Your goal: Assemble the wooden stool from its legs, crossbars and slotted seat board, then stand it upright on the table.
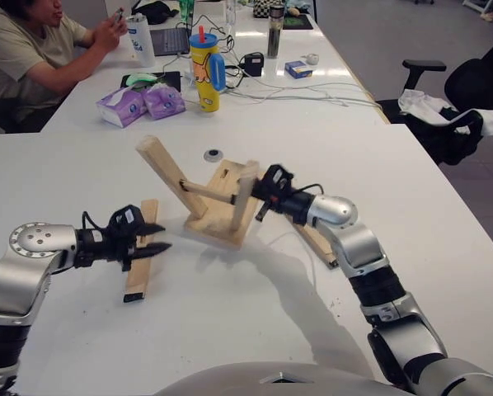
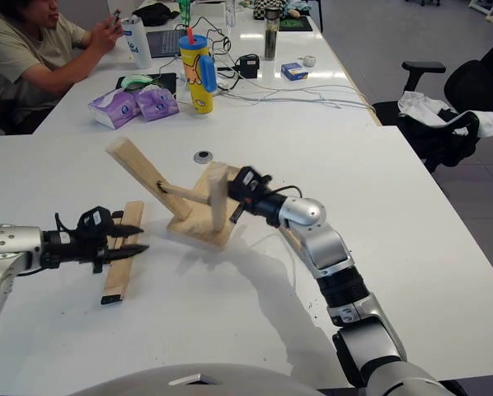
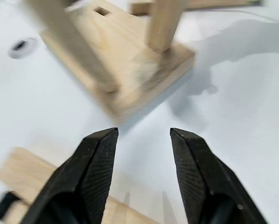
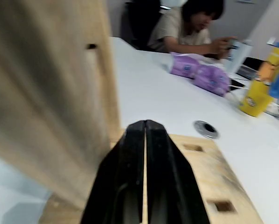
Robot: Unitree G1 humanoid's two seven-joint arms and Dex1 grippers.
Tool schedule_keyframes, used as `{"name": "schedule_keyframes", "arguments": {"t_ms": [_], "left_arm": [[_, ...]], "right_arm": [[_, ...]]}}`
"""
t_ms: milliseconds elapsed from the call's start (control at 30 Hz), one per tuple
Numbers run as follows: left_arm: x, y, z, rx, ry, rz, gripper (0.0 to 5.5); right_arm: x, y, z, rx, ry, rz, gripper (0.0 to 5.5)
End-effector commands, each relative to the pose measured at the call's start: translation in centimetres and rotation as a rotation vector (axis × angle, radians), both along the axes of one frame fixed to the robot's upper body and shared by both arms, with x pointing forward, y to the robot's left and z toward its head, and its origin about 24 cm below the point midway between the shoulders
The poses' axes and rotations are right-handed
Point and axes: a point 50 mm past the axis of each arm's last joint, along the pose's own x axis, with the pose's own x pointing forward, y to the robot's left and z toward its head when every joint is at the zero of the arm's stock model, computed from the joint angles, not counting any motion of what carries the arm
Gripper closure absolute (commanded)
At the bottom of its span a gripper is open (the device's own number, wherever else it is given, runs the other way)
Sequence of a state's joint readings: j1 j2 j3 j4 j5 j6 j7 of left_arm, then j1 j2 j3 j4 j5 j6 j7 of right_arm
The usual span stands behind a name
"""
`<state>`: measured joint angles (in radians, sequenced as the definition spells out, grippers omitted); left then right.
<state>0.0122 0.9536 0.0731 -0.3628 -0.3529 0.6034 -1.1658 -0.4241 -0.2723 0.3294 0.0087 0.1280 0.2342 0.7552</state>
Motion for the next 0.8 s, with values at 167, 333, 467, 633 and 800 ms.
{"name": "schedule_keyframes", "arguments": {"t_ms": [167, 333, 467, 633, 800], "left_arm": [[-3.1, -3.8, -2.7, -0.013, 0.205, -0.129, 3.41], [-2.3, -5.3, -3.8, -0.012, 0.11, -0.065, 3.41], [-2.2, -6.0, -4.5, 0.02, 0.086, -0.056, 3.41], [-2.0, -6.3, -5.4, 0.079, 0.068, -0.026, 3.41], [-2.2, -6.4, -6.7, 0.169, 0.069, 0.025, 3.41]], "right_arm": [[-2.1, 6.1, 0.5, 0.016, -0.048, 0.161, 5.5], [1.8, 1.6, -1.5, -0.235, -0.108, -0.076, 5.5], [3.5, -1.1, -3.6, -0.455, -0.103, -0.118, 5.5], [3.5, -1.6, -5.9, -0.629, -0.03, -0.074, 5.5], [1.6, -3.0, -8.1, -0.823, 0.137, 0.017, 5.5]]}}
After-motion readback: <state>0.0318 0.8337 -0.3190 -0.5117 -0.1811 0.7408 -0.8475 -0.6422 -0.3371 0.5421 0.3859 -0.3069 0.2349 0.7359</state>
